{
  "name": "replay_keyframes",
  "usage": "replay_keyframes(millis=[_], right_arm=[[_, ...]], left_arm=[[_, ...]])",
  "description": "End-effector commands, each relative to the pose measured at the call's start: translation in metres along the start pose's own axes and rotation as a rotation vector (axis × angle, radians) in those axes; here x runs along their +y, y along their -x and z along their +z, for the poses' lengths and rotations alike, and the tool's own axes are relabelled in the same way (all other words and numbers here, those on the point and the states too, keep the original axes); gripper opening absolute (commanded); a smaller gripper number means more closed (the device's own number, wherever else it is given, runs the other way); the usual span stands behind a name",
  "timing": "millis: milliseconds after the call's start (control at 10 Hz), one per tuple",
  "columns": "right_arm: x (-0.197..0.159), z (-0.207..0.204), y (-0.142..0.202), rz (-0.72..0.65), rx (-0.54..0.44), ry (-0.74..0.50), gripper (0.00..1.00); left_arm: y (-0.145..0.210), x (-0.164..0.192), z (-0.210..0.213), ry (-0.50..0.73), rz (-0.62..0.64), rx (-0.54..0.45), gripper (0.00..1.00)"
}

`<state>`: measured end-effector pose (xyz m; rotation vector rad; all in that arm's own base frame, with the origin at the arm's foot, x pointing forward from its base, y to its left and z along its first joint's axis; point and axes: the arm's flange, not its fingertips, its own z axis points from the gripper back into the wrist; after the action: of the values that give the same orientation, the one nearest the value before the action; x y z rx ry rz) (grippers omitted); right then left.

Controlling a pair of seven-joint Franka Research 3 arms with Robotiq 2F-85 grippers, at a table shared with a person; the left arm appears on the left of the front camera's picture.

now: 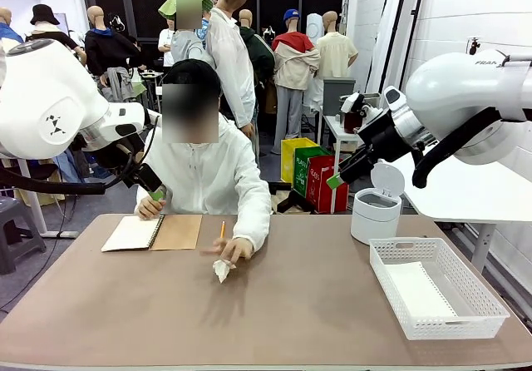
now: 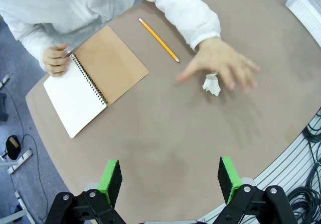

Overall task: Sort the paper based on its condition.
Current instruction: If a person hands you a paper, place it in the Organizing basket , and if it's crumpled, put it in the Trash can.

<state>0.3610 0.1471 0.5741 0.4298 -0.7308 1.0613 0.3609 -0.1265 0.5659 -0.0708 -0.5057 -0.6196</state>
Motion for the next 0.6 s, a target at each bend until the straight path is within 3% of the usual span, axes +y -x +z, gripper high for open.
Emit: replay_keyframes(millis=[0,500], right_arm=[[0.0004,-0.0003,-0.0009,0.0,0.003,-0.003,1.0],[0.0004,-0.0003,-0.0009,0.0,0.003,-0.003,1.0]], left_arm=[[0.0001,0.0005,0.0011,0.005,0.001,-0.004,1.0],[0.0001,0.0005,0.0011,0.005,0.001,-0.004,1.0]])
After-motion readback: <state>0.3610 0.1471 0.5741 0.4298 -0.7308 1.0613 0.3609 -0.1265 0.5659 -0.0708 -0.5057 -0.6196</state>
